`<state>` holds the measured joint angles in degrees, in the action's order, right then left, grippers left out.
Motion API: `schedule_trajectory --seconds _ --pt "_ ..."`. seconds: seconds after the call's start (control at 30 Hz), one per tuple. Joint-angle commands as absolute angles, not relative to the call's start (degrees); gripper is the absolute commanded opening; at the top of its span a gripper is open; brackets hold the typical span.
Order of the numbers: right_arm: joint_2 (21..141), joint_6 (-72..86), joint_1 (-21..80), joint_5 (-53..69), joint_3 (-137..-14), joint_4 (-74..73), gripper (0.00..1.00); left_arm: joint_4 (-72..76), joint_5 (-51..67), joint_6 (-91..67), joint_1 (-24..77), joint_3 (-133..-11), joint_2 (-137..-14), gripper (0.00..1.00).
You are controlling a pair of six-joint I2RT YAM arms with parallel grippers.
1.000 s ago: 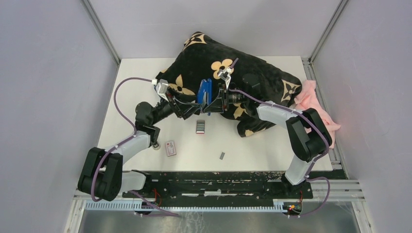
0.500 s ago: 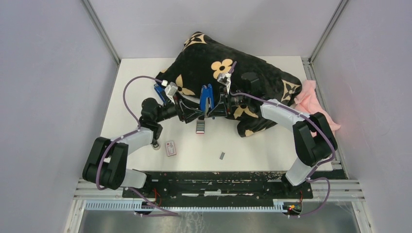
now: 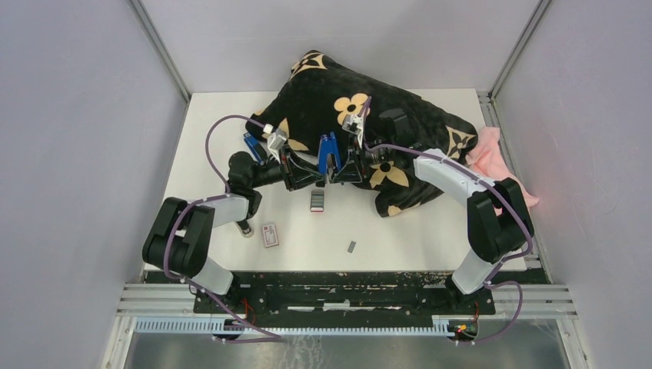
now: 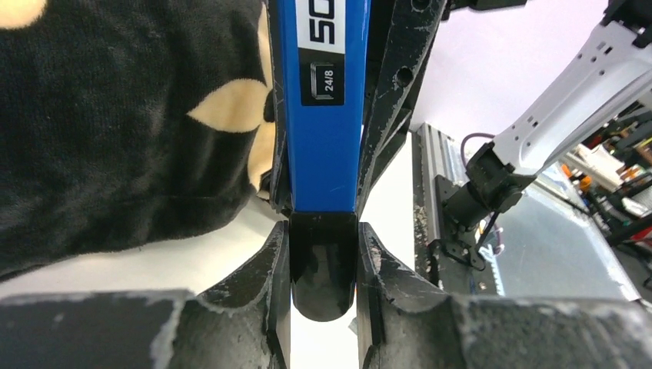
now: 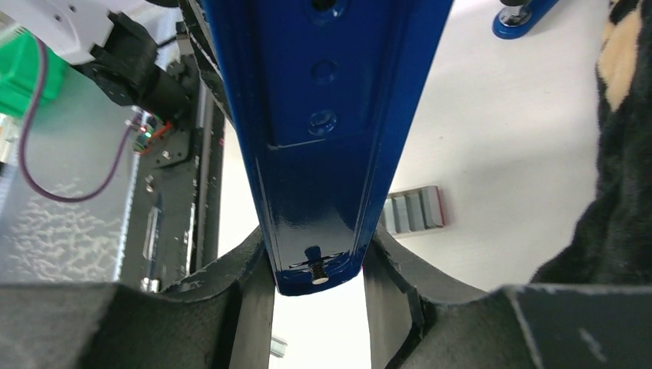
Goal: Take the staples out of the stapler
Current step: Unload the staple at the center of the board.
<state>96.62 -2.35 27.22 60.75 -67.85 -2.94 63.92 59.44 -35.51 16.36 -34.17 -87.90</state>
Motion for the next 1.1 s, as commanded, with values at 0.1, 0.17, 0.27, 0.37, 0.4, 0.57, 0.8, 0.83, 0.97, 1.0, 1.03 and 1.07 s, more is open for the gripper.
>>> schedule_trajectory --seconds 0.1,0.17,0.27,0.37,0.4,0.57,0.8,0.83,0.97,1.0,1.03,1.07 --pt "98.6 -23.1 26.1 56.6 -75.1 -18.9 0.01 70.0 63.6 -23.2 16.1 -36.3 -92.3 0.03" --pt "99.4 -26.3 25.4 55.8 -75.5 -20.9 0.01 71.5 64.4 -21.6 16.1 -36.8 -95.0 0.03" --pt "100.0 -31.0 24.3 54.1 -75.6 -23.7 0.01 74.7 65.4 -20.9 16.0 -37.5 -98.3 0.03" --pt "100.2 -35.7 23.6 51.5 -75.1 -25.5 0.02 75.1 66.1 -18.3 15.7 -38.1 -100.1 0.03" --pt "100.2 -36.6 23.4 50.5 -74.8 -25.6 0.01 74.1 66.1 -17.2 15.5 -38.5 -100.5 0.03" --pt "100.7 -38.8 21.5 46.6 -74.9 -26.2 0.02 61.0 65.5 -7.1 14.5 -41.5 -101.2 0.03" --pt "102.4 -41.1 19.6 40.8 -75.7 -27.5 0.02 45.0 64.3 2.2 13.0 -47.3 -103.7 0.03" --pt "102.5 -41.4 19.5 40.4 -75.9 -28.0 0.02 43.3 64.0 3.2 13.0 -47.9 -103.8 0.03" --pt "102.0 -44.2 19.1 39.8 -77.3 -31.8 0.02 34.5 61.8 9.3 12.9 -49.4 -102.6 0.03" --pt "101.7 -45.2 19.1 39.7 -77.8 -33.1 0.02 32.7 61.3 10.5 12.9 -49.7 -102.2 0.03" --pt "101.5 -46.0 19.2 39.6 -78.4 -34.3 0.02 31.9 60.7 11.3 13.0 -49.7 -101.8 0.03" --pt "101.3 -46.8 19.1 39.4 -78.9 -35.6 0.02 31.7 60.1 11.4 13.0 -49.5 -101.4 0.03"
